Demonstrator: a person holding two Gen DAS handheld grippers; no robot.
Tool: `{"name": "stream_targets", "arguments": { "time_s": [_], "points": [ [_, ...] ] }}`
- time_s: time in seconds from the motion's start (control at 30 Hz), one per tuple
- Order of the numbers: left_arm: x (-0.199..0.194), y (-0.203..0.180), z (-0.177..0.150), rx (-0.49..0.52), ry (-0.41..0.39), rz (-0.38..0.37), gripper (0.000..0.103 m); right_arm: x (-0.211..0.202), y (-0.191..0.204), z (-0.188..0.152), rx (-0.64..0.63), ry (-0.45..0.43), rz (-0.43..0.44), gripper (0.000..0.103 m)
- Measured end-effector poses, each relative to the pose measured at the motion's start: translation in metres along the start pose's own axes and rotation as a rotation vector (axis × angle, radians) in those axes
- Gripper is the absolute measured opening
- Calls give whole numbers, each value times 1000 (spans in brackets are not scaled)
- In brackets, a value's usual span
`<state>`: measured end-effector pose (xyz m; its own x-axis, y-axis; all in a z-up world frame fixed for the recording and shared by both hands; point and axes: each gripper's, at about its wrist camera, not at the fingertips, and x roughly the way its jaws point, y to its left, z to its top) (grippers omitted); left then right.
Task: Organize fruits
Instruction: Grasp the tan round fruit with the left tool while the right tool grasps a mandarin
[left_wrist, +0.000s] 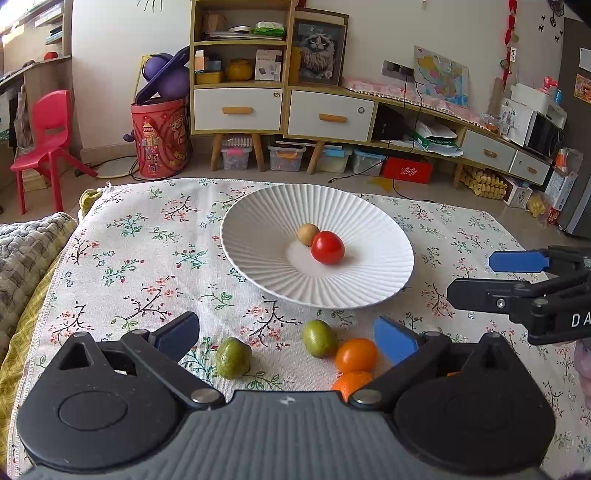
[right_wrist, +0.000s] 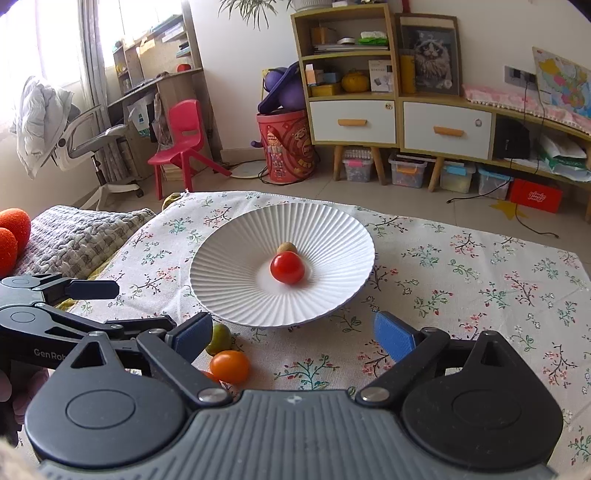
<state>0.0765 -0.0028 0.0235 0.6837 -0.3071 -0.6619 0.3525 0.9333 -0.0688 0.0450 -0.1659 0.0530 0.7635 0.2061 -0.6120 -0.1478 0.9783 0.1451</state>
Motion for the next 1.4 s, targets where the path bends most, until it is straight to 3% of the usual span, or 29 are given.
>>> {"name": "stream_targets", "arguments": {
  "time_s": [0.27, 0.83, 1.07, 1.4],
  "points": [
    [-2, 5, -20, -6, 39, 3, 92, -3, 1, -16, -1, 6, -18, 102],
    [-2, 3, -68, 25, 50, 53, 92, -7, 9, -61, -78, 86, -60, 102],
    [7, 0, -82, 49, 92, 52, 92, 1, 10, -75, -93, 141, -55, 102],
    [8, -4, -90, 83, 25, 56, 92, 14, 10, -88, -110, 131, -66, 103]
  ]
}}
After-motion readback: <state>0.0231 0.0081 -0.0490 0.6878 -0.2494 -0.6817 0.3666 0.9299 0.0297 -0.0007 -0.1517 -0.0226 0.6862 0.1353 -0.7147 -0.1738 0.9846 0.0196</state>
